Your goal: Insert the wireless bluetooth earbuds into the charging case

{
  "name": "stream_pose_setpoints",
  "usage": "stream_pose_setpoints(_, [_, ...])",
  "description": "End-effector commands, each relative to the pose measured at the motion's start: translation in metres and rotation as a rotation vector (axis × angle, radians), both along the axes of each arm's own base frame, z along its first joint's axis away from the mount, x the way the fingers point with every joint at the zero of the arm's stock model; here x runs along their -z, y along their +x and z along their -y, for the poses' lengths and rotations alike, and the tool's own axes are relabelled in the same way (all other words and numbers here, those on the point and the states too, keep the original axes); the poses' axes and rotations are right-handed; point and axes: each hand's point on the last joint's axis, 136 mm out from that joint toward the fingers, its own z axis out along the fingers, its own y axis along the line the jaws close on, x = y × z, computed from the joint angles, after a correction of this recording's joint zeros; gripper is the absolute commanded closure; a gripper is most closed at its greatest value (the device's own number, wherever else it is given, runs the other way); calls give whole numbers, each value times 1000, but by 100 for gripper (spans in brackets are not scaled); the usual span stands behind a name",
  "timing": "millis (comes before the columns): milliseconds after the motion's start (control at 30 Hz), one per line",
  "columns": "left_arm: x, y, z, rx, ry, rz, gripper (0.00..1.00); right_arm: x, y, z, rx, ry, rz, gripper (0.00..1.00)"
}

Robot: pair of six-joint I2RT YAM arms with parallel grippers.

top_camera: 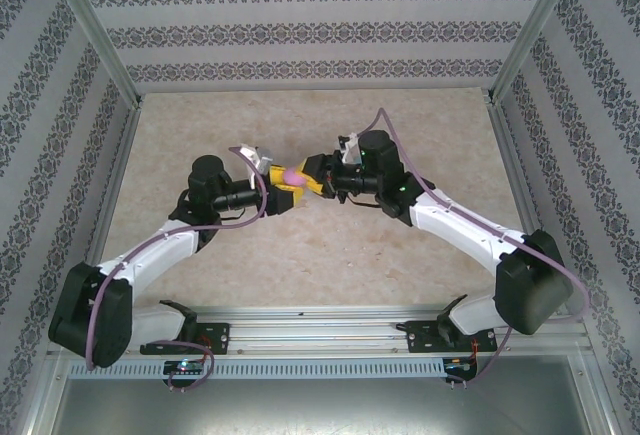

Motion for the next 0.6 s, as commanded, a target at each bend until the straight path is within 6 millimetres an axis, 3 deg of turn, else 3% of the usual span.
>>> stream_pose_setpoints(0, [-5, -2, -14, -54, 63, 71, 35, 29, 17, 21, 56, -117, 5, 84])
stream_pose_setpoints(200, [10, 4, -40, -188, 167, 80, 31, 79, 39, 29, 59, -275, -14, 84])
stream_pose_setpoints(400, [26, 6, -56, -248, 194, 54, 30, 137, 76, 9, -5, -368, -33, 83])
stream_pose_setpoints(567, [41, 9, -62, -269, 195, 20, 30, 172, 107, -6, -55, -433, -43, 80])
